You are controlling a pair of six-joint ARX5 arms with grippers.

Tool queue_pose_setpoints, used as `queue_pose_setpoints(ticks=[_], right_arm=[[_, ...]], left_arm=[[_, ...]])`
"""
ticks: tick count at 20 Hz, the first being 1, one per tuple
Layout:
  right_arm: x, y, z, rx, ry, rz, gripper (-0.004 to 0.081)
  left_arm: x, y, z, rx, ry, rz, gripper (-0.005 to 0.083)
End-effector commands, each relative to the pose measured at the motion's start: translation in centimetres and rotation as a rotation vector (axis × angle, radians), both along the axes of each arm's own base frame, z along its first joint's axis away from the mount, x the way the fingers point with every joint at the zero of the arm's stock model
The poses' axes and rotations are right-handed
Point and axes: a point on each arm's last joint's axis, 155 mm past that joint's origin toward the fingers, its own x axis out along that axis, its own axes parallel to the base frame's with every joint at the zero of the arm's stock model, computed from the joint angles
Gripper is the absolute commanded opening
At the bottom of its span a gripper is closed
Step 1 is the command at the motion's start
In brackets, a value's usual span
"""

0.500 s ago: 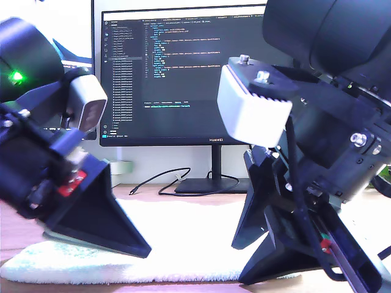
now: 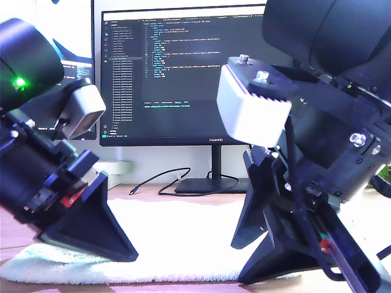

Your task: Fold the tea towel to a neat square and place it to the right

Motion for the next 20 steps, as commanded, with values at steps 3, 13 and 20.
queue_pose_setpoints(ticks=[3, 13, 20], right_arm=[[-0.4, -0.7, -1.3, -0.036, 0.025, -0.001, 0.0300], [0.6, -2.5, -1.9, -0.072, 0.041, -0.037, 0.0297], [-0.9, -3.0, -2.8, -0.080, 0.130, -0.005, 0.0184]], left_arm=[[-2.1, 0.8, -2.8, 0.065, 0.137, -0.022, -0.0021], [-4.4, 2.2, -4.5, 0.139, 0.232, -0.056, -0.0021], [-4.7, 2.3, -4.5, 0.141, 0.242, -0.065, -0.0021]])
